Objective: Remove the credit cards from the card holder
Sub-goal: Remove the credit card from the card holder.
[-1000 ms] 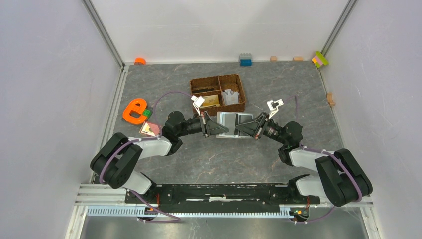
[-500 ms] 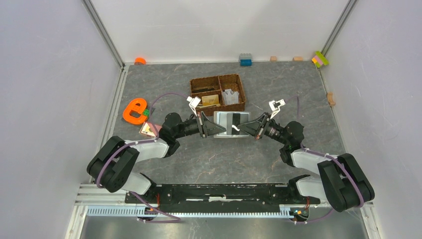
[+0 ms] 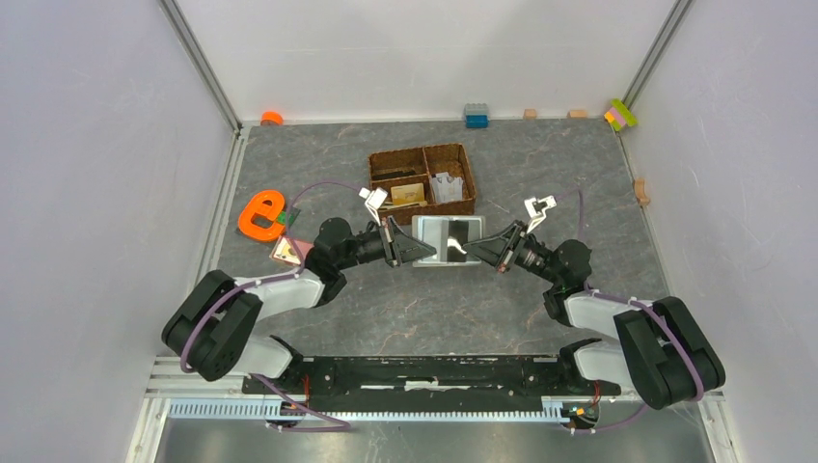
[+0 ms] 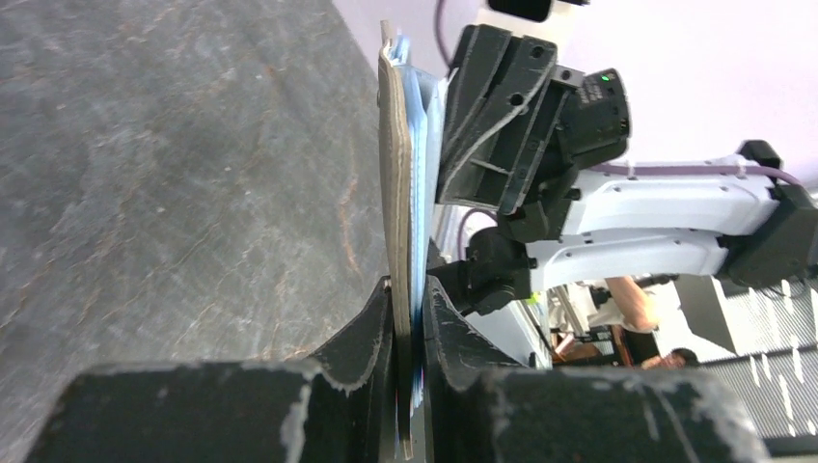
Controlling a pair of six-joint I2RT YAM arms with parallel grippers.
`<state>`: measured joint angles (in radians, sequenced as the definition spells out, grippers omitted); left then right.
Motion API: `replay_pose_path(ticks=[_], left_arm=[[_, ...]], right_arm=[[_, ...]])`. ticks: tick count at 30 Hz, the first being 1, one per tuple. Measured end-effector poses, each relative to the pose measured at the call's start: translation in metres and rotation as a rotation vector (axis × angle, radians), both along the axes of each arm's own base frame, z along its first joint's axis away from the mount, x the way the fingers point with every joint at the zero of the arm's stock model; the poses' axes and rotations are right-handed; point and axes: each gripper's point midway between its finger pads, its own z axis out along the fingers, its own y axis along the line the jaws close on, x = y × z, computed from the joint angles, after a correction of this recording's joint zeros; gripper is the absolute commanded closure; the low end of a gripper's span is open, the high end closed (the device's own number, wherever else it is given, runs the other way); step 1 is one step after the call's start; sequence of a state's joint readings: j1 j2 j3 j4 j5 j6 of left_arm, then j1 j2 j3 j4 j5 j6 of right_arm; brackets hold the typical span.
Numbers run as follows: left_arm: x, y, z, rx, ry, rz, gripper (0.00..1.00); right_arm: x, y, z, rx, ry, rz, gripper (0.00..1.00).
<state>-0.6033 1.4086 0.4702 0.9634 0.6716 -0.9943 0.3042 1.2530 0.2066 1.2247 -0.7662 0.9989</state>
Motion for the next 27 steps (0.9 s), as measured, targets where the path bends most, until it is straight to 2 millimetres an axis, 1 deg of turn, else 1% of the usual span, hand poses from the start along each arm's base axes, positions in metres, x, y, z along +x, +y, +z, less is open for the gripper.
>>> replay_pose_path(ticks=[3, 10, 13, 14, 17, 20, 23, 27], left_arm=[[0.006, 0.006, -0.007, 0.046, 0.019, 0.054, 0.98], [0.025, 0.022, -0.019, 0.114, 0.052, 0.175, 0.98], [0.029, 0.026, -0.029, 0.161, 0.078, 0.204, 0.98], [0.031, 0.029, -0.036, 0.193, 0.093, 0.229, 0.98], [0.038, 0.043, -0.045, 0.269, 0.105, 0.315, 0.98], [0.042, 0.055, -0.043, 0.306, 0.087, 0.383, 0.98], [0.045, 0.066, -0.038, 0.332, 0.067, 0.445, 0.98], [0.049, 0.084, -0.037, 0.374, 0.054, 0.534, 0.98]], right_arm=[[0.002, -0.003, -0.003, -0.007, 0.009, -0.016, 1.0], [0.017, -0.02, -0.012, -0.064, 0.013, -0.13, 1.0], [0.021, -0.025, -0.015, -0.093, 0.006, -0.169, 1.0], [0.022, -0.026, -0.016, -0.105, 0.002, -0.18, 1.0], [0.024, -0.032, -0.02, -0.145, -0.012, -0.216, 1.0], [0.027, -0.035, -0.02, -0.173, -0.036, -0.25, 1.0], [0.032, -0.035, -0.017, -0.205, -0.064, -0.284, 1.0], [0.043, -0.022, -0.009, -0.285, -0.102, -0.314, 1.0]])
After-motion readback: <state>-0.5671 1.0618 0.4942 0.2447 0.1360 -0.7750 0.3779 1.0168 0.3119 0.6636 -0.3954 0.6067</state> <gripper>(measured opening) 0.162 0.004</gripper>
